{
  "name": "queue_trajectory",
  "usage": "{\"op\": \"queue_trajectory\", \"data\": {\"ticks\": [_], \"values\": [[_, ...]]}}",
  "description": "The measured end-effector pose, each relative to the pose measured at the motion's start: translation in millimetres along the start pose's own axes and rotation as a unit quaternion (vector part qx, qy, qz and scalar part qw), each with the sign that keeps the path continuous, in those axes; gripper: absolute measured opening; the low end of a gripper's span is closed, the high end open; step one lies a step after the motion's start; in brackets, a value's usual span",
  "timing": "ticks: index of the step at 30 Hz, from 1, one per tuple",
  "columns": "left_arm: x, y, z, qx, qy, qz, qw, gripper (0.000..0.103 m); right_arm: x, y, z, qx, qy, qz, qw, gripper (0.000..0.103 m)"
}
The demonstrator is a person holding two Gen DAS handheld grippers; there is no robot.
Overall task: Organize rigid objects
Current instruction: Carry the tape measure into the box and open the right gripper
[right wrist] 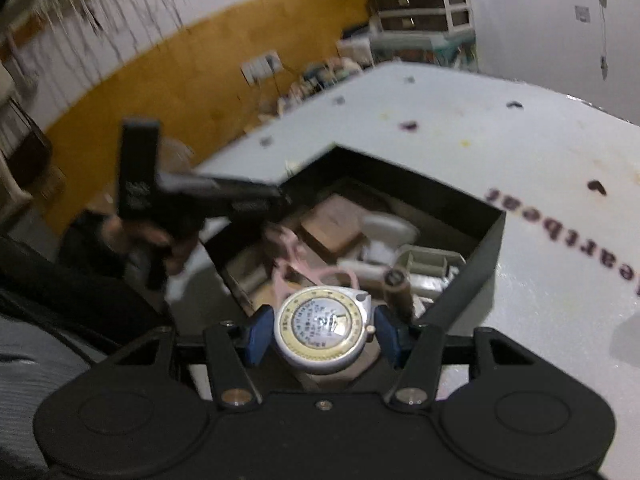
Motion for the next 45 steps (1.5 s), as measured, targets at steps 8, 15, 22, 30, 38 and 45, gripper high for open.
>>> {"op": "queue_trajectory", "data": {"ticks": [8, 15, 22, 30, 38, 45], "values": [[-0.1, 0.0, 0.0, 0.0, 0.0, -0.001, 1.0, 0.008, 9.9, 3.0, -2.2, 0.02, 0.007, 0.034, 0.999, 0.065], [0.1, 0.1, 0.1, 0.0, 0.0, -0.001, 1.0, 0.008, 9.2, 1.9, -0.4, 0.021, 0.021, 0.04, 0.999, 0.058], [0.1, 0.2, 0.2, -0.001, 0.0, -0.001, 1.0, 0.008, 17.3, -6.8, -14.5, 0.06, 0.022, 0.077, 0.995, 0.024], [-2.2, 0.1, 1.6, 0.0, 0.001, -0.008, 1.0, 0.008, 24.7, -10.6, -50.5, 0.158, 0.066, 0.153, 0.973, 0.025], [-1.9, -0.8, 1.4, 0.001, 0.003, -0.009, 0.9999, 0.008, 24.6, -7.0, -63.9, 0.185, 0.04, 0.159, 0.969, 0.017], [-2.1, -1.4, 2.2, 0.001, 0.004, -0.01, 0.9999, 0.008, 17.4, -5.5, -70.6, 0.199, 0.025, 0.147, 0.968, 0.019]]}}
Point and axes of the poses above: each gripper's, at about its wrist camera, not at the fingertips, and z roughly against the way its jaws point, x to its left, y to its underside, the point moved 6 cm from there along -z, roughly the way its jaws point, and after that the axes turned 1 degree about -x, right-handed, at the moved point
